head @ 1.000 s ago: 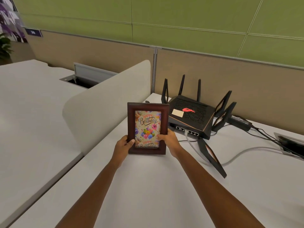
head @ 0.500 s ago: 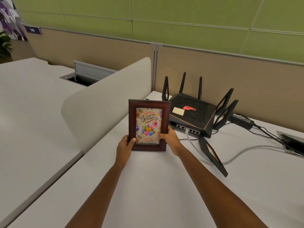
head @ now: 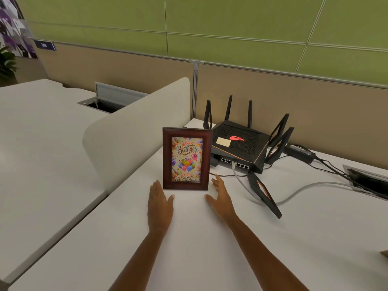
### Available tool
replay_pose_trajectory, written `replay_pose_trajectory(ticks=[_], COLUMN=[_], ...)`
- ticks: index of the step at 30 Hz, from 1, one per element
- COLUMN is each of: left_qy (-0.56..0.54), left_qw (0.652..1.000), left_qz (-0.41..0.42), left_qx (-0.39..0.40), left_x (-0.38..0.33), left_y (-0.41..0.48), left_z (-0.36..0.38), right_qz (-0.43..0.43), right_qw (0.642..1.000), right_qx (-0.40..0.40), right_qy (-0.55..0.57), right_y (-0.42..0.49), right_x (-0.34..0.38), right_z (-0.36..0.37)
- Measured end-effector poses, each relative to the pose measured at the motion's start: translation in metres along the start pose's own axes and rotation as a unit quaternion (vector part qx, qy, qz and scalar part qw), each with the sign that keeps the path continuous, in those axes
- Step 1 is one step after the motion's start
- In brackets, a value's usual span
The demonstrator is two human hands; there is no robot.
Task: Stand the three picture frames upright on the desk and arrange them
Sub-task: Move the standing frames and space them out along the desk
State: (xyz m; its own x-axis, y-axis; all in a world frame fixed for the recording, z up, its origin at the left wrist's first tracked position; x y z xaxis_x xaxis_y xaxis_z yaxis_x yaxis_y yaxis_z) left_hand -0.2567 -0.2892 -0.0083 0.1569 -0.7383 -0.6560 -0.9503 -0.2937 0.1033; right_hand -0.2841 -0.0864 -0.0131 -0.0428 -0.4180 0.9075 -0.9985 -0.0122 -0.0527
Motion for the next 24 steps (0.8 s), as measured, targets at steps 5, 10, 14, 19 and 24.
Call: replay_pose_trajectory(ticks=[5,10,14,19,24], left_qy=[0.147,0.227,0.237,0.216,0.169], left_qw=[0.988,0.971,0.968,0.971,0.976], left_qz=[0.039,0.060,0.062,0.062,0.079], left_qx=[0.024,0.051,0.053,0.077,0.108], left_x=[-0.008,-0.011,-0.021,-0.046,-0.083], left_y=[-0.023,-0.047,-0.065,-0.096,-0.132], left_z=[0.008,0.018,0.023,0.039,0.064], right_qz=[-0.019,-0.031,-0.061,-0.057,-0.037], right_qw=[0.986,0.963,0.950,0.956,0.960], right_qx=[-0.037,-0.043,-0.033,-0.008,0.003], right_qy=[-0.159,-0.264,-0.305,-0.288,-0.278], right_y=[-0.028,-0.053,-0.073,-0.104,-0.132], right_x=[-0.008,-0.013,-0.015,-0.028,-0.043], right_z=[0.000,0.000,-0.006,-0.020,-0.050])
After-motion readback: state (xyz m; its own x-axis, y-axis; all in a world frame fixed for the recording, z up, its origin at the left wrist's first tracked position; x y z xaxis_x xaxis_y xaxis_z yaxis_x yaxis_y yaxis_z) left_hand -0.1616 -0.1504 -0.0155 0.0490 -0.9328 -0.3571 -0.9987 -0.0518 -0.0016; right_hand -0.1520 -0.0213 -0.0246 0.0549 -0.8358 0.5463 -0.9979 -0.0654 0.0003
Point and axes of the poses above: each hand's wrist, its own y-axis towards the middle knuckle, its own z-axis out of the palm, x = y × z, the point moved 9 cm from there along y, towards the middle knuckle, and after that the axes turned 1 degree about y, right-handed, at the moved point
